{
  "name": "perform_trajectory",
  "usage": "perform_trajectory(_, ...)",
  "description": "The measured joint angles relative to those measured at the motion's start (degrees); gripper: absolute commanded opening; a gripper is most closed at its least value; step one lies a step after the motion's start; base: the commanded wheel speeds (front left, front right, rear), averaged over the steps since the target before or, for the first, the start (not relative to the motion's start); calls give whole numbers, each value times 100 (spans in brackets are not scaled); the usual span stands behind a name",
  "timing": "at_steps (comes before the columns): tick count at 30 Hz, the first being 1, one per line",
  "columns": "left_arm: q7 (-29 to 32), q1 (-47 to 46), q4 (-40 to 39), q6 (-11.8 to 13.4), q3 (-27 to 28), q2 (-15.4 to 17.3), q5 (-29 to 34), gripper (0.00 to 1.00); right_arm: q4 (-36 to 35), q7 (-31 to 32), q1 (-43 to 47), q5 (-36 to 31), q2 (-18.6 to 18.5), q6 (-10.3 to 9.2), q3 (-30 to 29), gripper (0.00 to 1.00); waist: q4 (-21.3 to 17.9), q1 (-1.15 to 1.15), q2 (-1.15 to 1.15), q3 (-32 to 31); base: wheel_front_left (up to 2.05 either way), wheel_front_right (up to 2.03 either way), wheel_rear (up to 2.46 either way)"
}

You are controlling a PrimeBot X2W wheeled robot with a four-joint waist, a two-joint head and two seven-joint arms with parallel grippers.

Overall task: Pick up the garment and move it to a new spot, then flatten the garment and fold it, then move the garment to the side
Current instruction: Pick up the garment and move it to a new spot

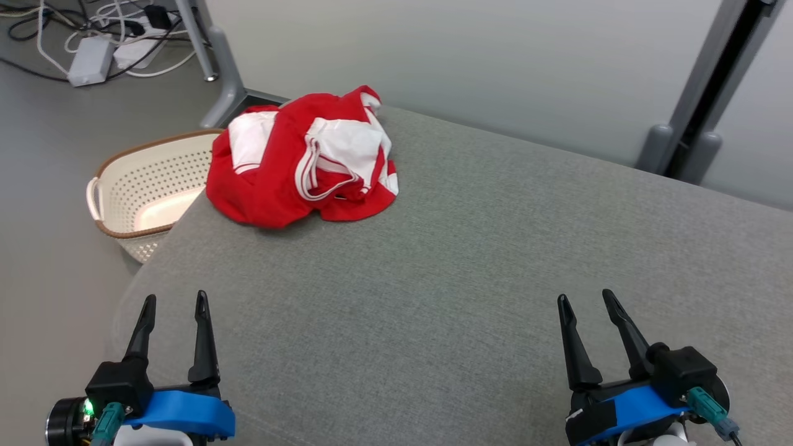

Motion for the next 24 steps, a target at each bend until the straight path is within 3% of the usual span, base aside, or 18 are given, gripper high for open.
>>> perform_trajectory(5,0,79,-41,33,165,4,-5,100,46,0,-85,0,3,0,101,100,338,0,0,44,0,0,0)
perform_trajectory(11,0,102,-107,33,231,1,-16,100,103,1,-169,-2,2,0,154,100,388,0,0,128,0,0,0)
perform_trajectory(18,0,-87,-30,-27,238,11,-10,100,86,0,-169,-69,4,0,100,100,288,0,0,144,0,0,0)
perform_trajectory(24,0,-921,27,-148,464,185,-13,100,23,0,-302,-261,3,0,64,100,-44,0,0,329,0,0,0)
